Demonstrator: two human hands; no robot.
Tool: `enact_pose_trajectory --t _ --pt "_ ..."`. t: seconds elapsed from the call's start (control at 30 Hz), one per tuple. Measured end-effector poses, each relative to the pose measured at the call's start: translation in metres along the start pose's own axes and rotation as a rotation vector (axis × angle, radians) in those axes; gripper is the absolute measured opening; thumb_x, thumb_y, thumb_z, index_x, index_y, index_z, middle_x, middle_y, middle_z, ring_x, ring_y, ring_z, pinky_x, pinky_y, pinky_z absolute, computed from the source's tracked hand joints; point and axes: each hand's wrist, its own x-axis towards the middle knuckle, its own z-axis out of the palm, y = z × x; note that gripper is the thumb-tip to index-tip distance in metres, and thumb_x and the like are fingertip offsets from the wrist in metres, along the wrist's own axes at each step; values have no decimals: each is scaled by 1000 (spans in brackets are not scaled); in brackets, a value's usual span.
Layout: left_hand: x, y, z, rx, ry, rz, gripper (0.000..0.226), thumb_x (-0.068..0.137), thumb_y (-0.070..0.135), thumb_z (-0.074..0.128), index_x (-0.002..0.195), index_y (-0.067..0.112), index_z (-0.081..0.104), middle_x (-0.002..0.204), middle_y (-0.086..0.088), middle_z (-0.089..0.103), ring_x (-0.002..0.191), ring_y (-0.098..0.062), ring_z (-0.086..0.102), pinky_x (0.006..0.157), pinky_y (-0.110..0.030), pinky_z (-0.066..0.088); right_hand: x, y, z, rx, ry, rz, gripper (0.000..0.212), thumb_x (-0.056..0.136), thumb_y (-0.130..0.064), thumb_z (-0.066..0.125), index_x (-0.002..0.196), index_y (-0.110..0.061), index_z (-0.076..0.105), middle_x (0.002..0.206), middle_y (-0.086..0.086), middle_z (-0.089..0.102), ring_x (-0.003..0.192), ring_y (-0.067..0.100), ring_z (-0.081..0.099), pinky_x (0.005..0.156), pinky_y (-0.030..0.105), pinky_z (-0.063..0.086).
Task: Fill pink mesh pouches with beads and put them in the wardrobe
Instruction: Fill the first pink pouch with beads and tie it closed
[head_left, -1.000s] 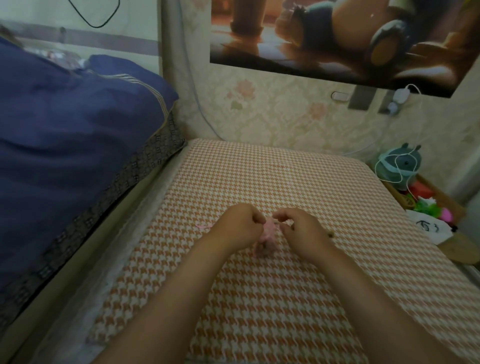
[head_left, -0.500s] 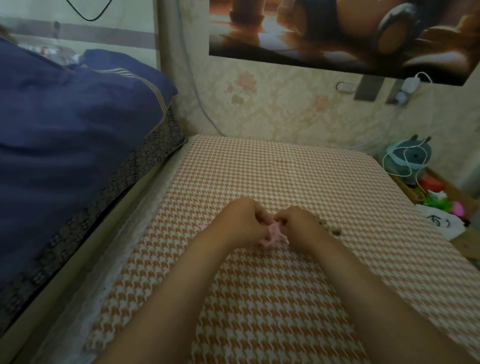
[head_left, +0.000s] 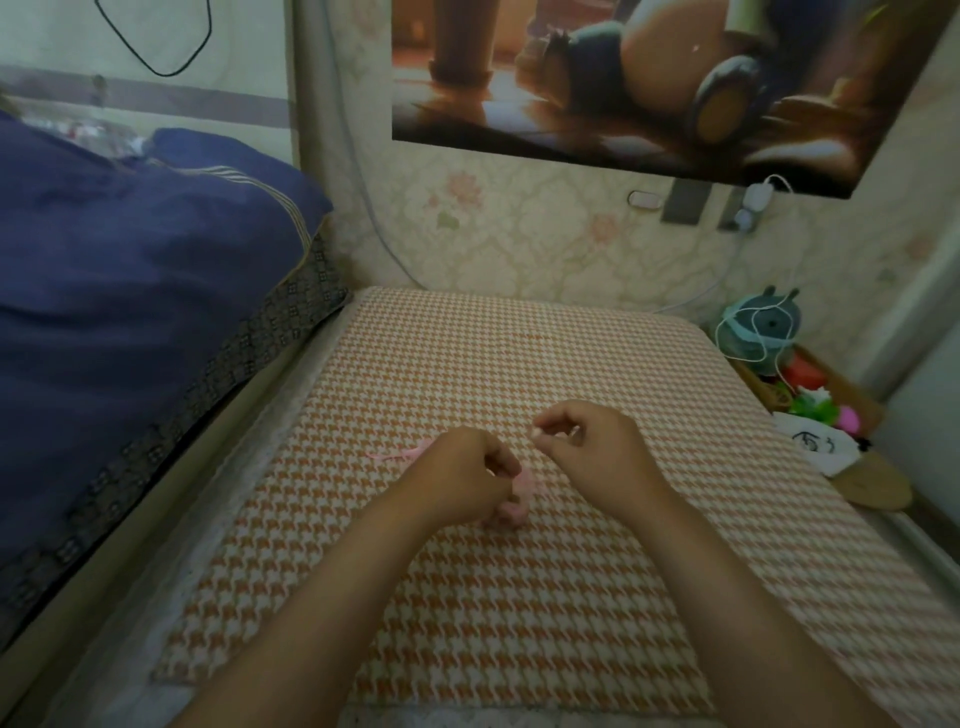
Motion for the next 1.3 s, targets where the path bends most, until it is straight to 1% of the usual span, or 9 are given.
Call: enact_pose_trajectory --t 0.17,0.33,0.47,0.63,0.9,1.03,1.13,1.23,1.3 --pt "-10 6 8 -72 17 21 16 87 15 63 98 19 74 81 5 73 59 -4 69 48 -12 47 -28 -19 -11 -28 -118 -113 9 83 -35 76 92 -35 74 88 -21 71 69 -8 58 68 21 49" --pt "-9 4 10 -44 53 73 25 87 11 56 101 22 75 91 3 75 65 -6 68 56 -13 50 -34 -17 -2 -260 -133 -210 14 88 -41 67 100 -36 72 102 -19 67 99 -7 59 79 24 44" --pt "-7 -3 9 -38 53 80 25 89 12 57 106 21 74 99 7 73 78 -2 65 66 -8 47 -28 -17 3 -286 -157 -149 14 93 -39 63 104 -37 71 115 -17 56 105 0 51 72 8 28" --pt "-1 -10 4 -15 64 74 27 90 15 57 109 25 73 103 10 71 87 -3 66 80 -29 57 -21 -4 -3 -235 -272 -119 27 95 -20 55 108 -36 73 119 -17 66 108 3 59 94 30 50" --pt "12 -7 15 -53 60 108 18 90 24 63 104 24 74 99 12 71 74 6 65 64 -9 48 -16 13 -13 -160 -325 -67 24 91 -19 62 94 -35 78 88 -28 70 85 -9 63 80 21 53" --pt "18 -7 18 -20 50 90 18 89 21 63 101 27 75 95 12 73 70 3 66 60 -11 51 -6 33 -24 20 -153 55 35 93 -6 55 97 -35 74 94 -14 73 73 -5 65 66 18 54" --pt "18 -6 16 9 52 97 23 88 15 61 98 29 76 97 15 71 77 2 66 67 -15 53 -3 52 -26 -114 -116 141 27 94 -11 57 102 -31 74 108 -12 71 87 -1 65 70 12 49" --pt "18 -6 14 8 29 107 25 85 11 61 88 31 76 91 14 73 77 -3 67 73 -28 58 -3 64 -19 -300 -228 174 25 92 -18 59 105 -34 75 114 -13 69 102 9 63 87 29 52" --pt "17 -7 13 17 9 103 27 84 11 62 80 34 75 83 10 73 71 -10 68 70 -34 59 -3 64 -13 -370 -239 147 25 92 -21 57 103 -35 75 113 -12 69 99 12 63 81 29 51"
